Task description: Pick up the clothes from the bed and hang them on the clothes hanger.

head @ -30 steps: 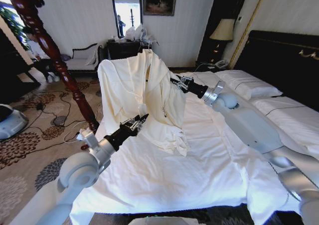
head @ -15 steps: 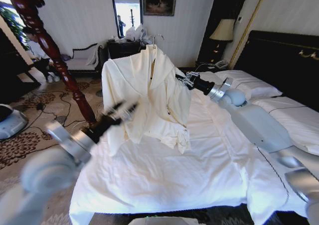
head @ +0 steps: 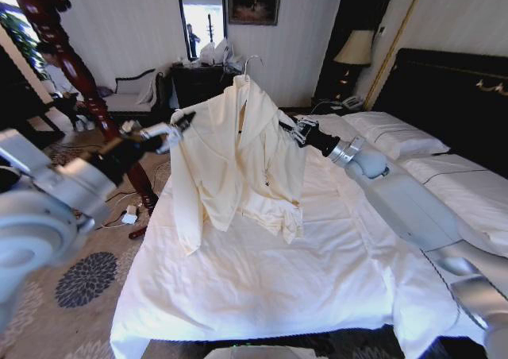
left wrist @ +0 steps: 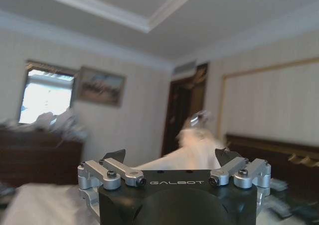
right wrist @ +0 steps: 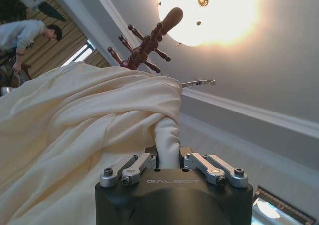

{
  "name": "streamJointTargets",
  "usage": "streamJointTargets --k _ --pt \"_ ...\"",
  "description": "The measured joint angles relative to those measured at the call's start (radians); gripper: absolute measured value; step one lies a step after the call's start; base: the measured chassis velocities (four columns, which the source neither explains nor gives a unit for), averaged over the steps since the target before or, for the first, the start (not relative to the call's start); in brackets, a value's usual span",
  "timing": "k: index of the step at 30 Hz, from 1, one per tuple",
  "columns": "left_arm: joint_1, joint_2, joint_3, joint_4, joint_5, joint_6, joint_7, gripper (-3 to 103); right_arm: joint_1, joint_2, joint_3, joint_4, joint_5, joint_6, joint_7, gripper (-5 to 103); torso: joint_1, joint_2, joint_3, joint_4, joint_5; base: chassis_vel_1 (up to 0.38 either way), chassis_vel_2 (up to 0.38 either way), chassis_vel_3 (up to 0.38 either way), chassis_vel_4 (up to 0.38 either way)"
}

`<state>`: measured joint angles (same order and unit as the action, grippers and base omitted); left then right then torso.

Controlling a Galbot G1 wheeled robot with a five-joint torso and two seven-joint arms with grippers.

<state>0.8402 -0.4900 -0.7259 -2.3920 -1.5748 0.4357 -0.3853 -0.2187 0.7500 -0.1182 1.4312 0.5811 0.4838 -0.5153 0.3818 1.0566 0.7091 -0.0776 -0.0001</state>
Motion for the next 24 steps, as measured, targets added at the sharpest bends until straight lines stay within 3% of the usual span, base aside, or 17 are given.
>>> streamJointTargets --k 4,6,11,16,17,18,20,24 --pt "-0.054 0.048 0.061 0.057 0.008 0.063 -0.026 100 -0.013 0.003 0.005 0.002 -0.046 0.039 0.027 18 0.000 0.000 0.000 -0.0004 0.0000 0.000 0.000 0.000 0.000" --pt "-0.058 0.056 0.067 0.063 0.013 0.069 -0.024 100 -0.013 0.005 0.005 0.003 -0.055 0.046 0.031 18 0.000 0.000 0.000 -0.0004 0.0000 0.000 0.000 0.000 0.000" --pt "-0.073 0.117 0.088 0.094 0.036 0.082 0.040 100 -0.026 0.015 0.008 0.022 -0.108 0.093 0.056 18 0.000 0.000 0.000 0.0003 -0.0002 0.000 0.000 0.000 0.000" --pt "-0.079 0.168 0.099 0.138 0.017 0.039 0.173 100 -0.070 0.012 0.016 0.061 -0.152 0.125 0.088 18 0.000 0.000 0.000 -0.0002 0.0001 0.000 0.000 0.000 0.000" --pt "-0.079 0.168 0.099 0.138 0.017 0.039 0.173 100 -0.070 0.012 0.016 0.061 -0.152 0.125 0.088 18 0.000 0.000 0.000 -0.0002 0.0001 0.000 0.000 0.000 0.000" --pt "-0.079 0.180 0.103 0.151 0.001 0.021 0.239 100 -0.084 0.012 0.019 0.070 -0.175 0.135 0.094 18 0.000 0.000 0.000 -0.0002 0.0001 0.000 0.000 0.000 0.000" --pt "-0.080 0.193 0.115 0.173 -0.013 0.011 0.308 100 -0.098 0.015 0.020 0.079 -0.195 0.142 0.101 18 0.000 0.000 0.000 -0.0003 0.0001 0.000 0.000 0.000 0.000" --pt "-0.078 0.221 0.126 0.199 -0.064 0.035 0.346 100 -0.095 0.041 0.016 0.072 -0.246 0.158 0.104 18 0.000 0.000 0.000 -0.0002 0.0000 0.000 0.000 0.000 0.000"
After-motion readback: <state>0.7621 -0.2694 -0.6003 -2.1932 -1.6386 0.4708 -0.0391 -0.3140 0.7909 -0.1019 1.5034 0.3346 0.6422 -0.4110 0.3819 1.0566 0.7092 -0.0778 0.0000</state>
